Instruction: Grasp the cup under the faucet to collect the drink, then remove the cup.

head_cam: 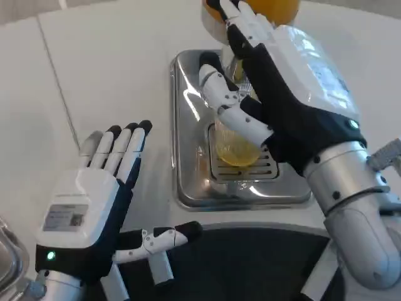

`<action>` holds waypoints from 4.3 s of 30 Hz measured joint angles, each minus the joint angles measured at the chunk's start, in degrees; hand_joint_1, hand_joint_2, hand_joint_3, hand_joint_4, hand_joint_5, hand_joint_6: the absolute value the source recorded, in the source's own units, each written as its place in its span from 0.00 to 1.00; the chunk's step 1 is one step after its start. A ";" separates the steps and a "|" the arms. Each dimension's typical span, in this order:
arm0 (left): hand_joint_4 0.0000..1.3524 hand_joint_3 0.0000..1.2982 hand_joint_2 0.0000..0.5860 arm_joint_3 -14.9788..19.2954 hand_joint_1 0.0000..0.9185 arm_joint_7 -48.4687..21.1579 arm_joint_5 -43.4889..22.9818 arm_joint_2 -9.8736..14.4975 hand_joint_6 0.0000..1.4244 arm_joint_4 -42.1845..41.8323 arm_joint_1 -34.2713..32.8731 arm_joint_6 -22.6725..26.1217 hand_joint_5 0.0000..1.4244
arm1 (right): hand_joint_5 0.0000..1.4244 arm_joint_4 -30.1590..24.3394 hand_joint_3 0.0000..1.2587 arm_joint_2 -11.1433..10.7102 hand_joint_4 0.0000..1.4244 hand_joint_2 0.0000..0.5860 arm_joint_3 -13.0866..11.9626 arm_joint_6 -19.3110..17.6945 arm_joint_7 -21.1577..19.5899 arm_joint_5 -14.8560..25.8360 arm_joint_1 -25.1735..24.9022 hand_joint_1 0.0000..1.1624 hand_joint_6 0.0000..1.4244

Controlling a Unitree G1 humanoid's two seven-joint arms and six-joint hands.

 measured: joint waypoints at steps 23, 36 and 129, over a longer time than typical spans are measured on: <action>0.00 0.00 0.10 -0.77 0.00 2.17 0.23 -0.32 0.01 1.20 -0.93 0.93 0.01 | 0.00 -10.32 0.00 5.51 0.00 1.00 -5.88 -10.52 -23.80 10.97 27.57 0.00 0.00; 0.00 0.00 0.03 -4.46 0.00 -2.65 0.09 -0.34 0.01 3.81 -6.15 2.45 0.00 | 0.00 -12.69 0.00 -0.24 0.00 0.91 -7.72 -15.52 -20.36 16.75 38.12 0.13 0.00; 0.08 0.05 0.06 -13.22 0.25 8.31 -15.44 -14.21 0.25 47.42 -38.86 -11.04 0.27 | 0.00 -17.02 0.00 -10.55 0.00 0.62 -27.96 -40.33 -12.14 26.11 60.24 0.35 0.03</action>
